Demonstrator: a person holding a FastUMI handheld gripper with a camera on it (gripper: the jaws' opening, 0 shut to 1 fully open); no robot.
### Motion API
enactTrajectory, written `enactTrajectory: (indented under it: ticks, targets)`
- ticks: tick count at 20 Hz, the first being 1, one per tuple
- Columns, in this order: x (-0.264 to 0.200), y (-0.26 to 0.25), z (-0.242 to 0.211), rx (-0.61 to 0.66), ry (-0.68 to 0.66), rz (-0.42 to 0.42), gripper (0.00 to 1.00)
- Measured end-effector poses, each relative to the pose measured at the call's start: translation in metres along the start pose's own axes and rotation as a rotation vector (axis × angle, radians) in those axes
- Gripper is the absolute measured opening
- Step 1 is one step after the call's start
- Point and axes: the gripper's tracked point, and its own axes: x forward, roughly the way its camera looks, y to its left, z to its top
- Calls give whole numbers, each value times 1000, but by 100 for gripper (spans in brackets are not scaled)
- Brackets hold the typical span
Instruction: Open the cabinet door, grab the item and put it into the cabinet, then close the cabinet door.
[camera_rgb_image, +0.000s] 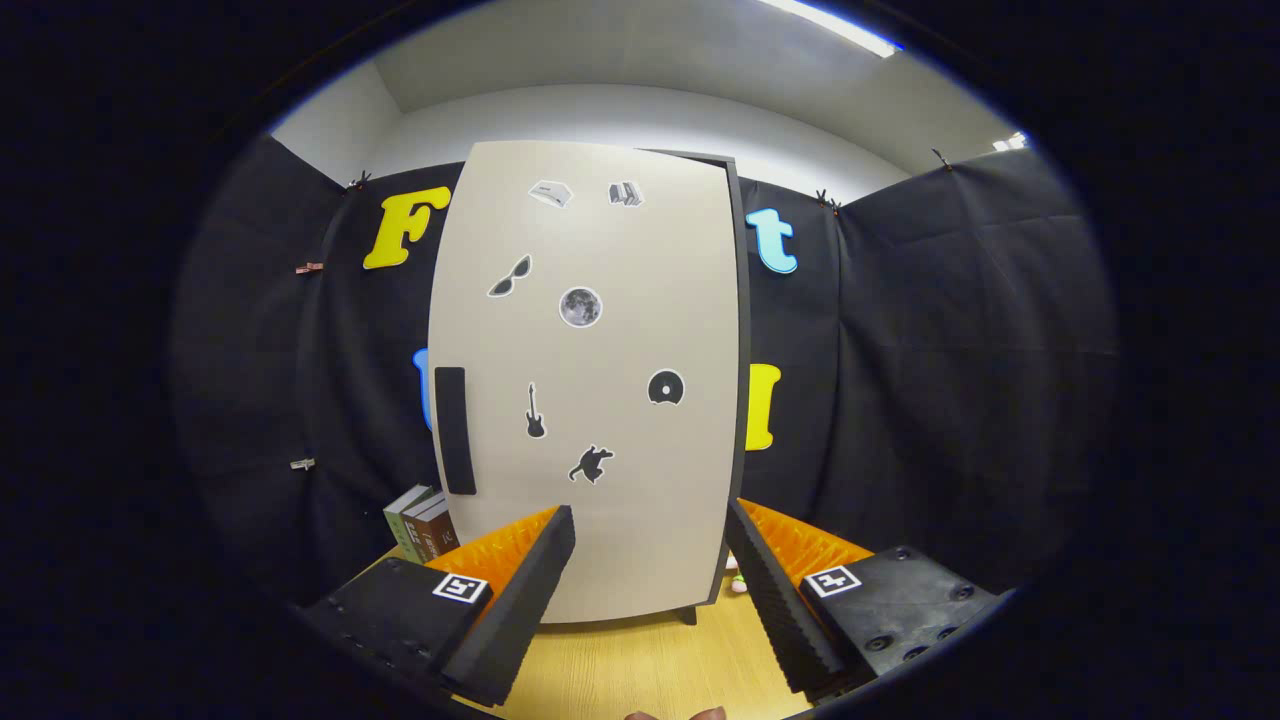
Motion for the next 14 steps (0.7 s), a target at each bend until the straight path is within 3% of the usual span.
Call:
enactTrajectory:
  ticks: [14]
  targets:
    - [4, 0, -1, -3, -4, -2, 99]
